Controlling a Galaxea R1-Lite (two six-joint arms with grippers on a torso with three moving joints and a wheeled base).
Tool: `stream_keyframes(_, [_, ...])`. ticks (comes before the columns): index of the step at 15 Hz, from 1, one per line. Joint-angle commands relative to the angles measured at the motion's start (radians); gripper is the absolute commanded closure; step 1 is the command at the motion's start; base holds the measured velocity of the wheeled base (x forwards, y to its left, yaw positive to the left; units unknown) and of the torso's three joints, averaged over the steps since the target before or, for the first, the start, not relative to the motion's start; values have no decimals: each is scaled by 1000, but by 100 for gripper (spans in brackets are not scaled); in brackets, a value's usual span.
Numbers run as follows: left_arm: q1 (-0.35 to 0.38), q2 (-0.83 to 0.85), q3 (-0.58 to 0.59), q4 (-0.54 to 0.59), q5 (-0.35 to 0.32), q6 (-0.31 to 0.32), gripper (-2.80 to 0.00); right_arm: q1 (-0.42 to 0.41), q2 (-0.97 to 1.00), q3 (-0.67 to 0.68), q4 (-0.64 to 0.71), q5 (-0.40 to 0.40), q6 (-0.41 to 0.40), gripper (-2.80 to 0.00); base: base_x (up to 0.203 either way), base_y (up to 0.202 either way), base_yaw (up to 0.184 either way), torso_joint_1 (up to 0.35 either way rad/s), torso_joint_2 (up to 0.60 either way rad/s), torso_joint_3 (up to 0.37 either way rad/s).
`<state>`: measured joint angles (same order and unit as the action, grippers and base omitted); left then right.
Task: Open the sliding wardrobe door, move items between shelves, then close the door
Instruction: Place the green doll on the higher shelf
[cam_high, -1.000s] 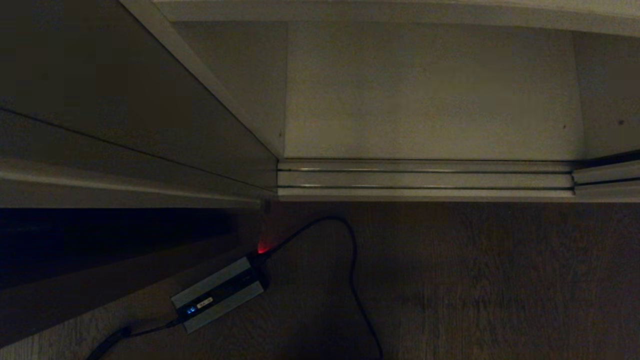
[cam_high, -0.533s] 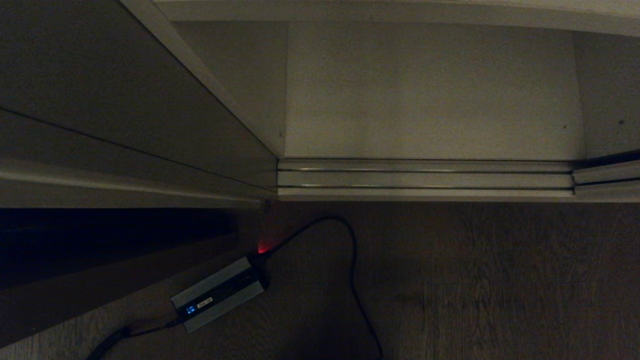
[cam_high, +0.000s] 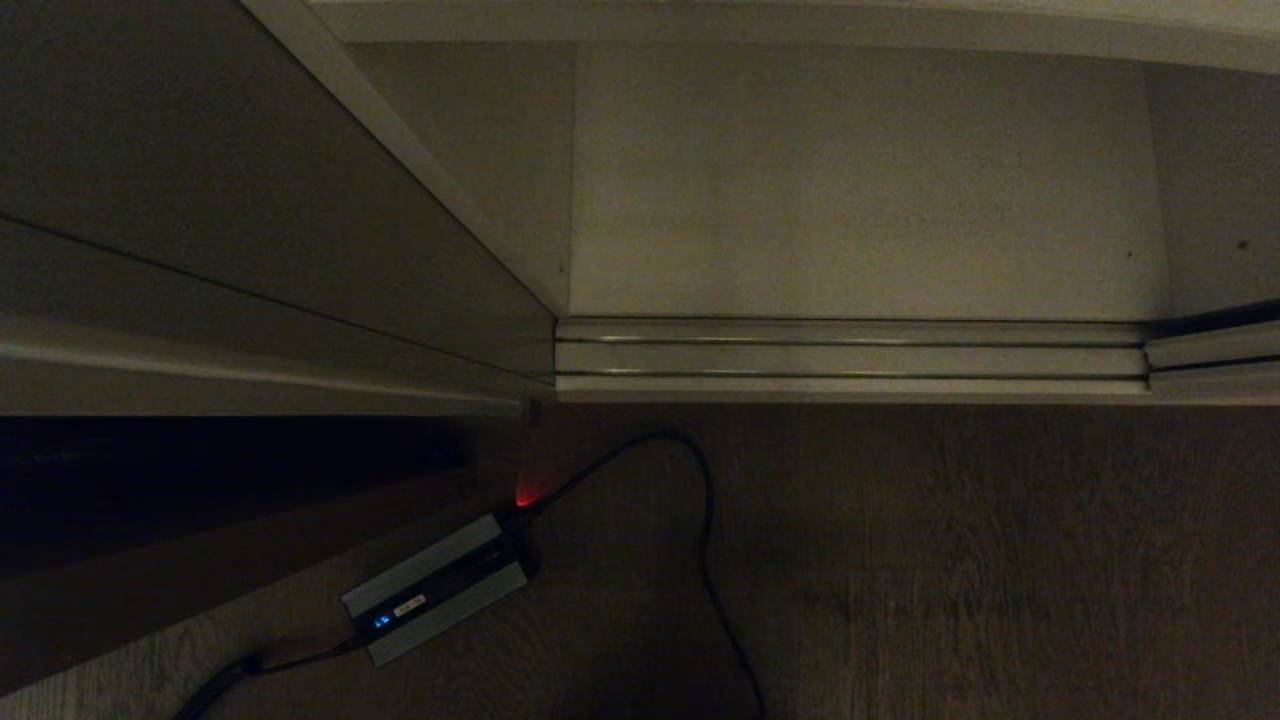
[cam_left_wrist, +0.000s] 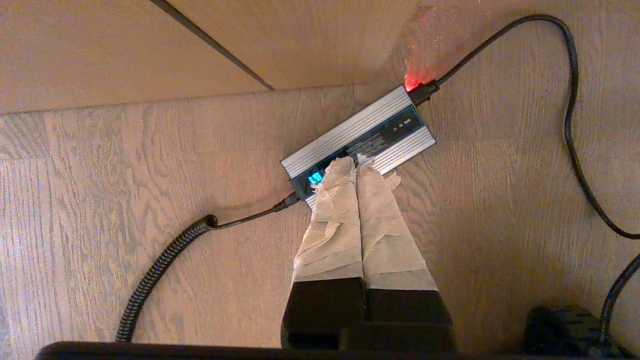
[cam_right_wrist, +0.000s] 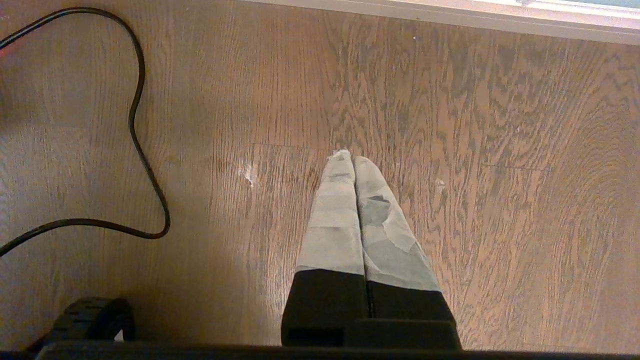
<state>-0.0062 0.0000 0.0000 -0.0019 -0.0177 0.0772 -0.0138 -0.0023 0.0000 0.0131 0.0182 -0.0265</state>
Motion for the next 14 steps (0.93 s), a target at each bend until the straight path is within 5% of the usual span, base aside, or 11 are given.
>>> stream_keyframes(1, [0,0,0,1,2,-10,0,0,4,5,1,0,-1,0,0,0,0,0,0,0])
stream_keyframes(7, [0,2,0,0,2,-4,0,0,4,5,1,0,-1,0,0,-14,3,0,0,1])
stream_keyframes(14, [0,2,0,0,2,-1,0,0,4,4,1,0,-2,0,0,-189,4,3,2,0])
